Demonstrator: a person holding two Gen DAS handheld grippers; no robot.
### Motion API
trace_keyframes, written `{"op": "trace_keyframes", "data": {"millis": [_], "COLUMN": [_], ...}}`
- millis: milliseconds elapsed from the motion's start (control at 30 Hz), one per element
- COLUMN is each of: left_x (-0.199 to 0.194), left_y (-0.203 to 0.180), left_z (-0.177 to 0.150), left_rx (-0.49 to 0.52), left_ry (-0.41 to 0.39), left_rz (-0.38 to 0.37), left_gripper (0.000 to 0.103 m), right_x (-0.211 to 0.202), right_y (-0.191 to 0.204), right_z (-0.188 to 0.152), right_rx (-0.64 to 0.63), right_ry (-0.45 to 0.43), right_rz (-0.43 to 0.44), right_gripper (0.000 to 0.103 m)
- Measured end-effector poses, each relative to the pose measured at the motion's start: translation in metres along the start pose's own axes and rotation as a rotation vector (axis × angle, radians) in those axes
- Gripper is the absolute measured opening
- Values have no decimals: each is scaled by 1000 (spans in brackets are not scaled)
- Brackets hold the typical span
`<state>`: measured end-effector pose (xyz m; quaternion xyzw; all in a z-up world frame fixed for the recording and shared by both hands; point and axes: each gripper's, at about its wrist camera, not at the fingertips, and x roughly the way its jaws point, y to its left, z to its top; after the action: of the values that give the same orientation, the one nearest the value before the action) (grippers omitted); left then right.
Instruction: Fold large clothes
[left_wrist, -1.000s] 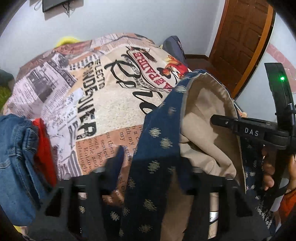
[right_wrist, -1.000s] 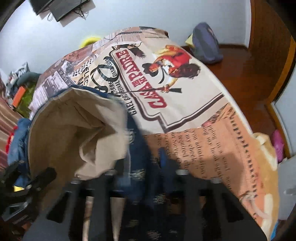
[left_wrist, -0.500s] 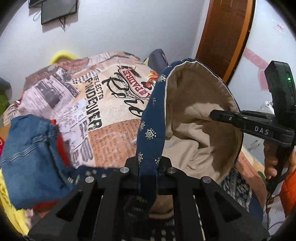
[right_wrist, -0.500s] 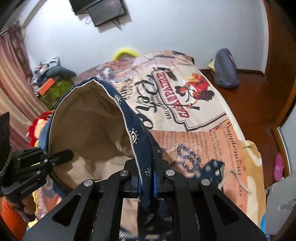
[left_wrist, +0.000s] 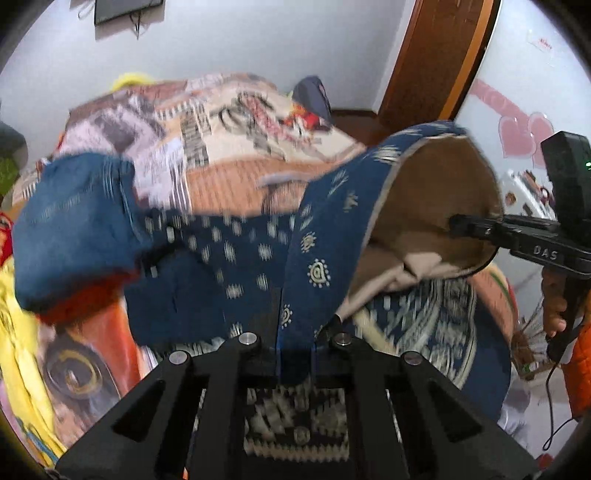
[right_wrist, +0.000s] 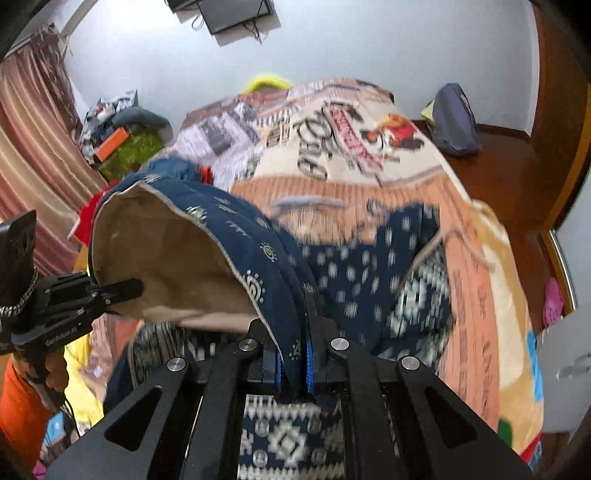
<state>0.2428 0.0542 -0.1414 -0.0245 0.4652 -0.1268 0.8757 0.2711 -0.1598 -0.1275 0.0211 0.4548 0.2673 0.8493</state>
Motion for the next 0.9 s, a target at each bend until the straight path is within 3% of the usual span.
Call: {"op": "trace_keyframes", "data": {"millis": [133,300,367,433,567,767,900], "left_x": [16,17,5,-6,-33,-65,-75], "left_y": [2,5,6,7,12,28,45], "left_z": [-37,-64,-69,-72,-69,-52,-38], "left_rx": [-7,-12,-15,-16,-13,-51,-87], "left_ry": [93,130,106,73,25,-76,-140], "left_rz": [24,71,95,109,146,211,262], "left_gripper": [12,29,54,61,62,69,81], "right_x": [7,13,8,1,-22,-49,-57], "right_y": [4,0,-2,-5,-9,-15,-23], "right_z": [-29,-53,-60,-63,-64,-50,-35], "right_rx": [-18,-12,0,11,5,17,35], "right_ry": [63,140,157,156,106,16,-45], "right_rz": [-18,-31,-32,-35,-38,-52,-77], "right_gripper": [11,14,24,31,40,42,45]}}
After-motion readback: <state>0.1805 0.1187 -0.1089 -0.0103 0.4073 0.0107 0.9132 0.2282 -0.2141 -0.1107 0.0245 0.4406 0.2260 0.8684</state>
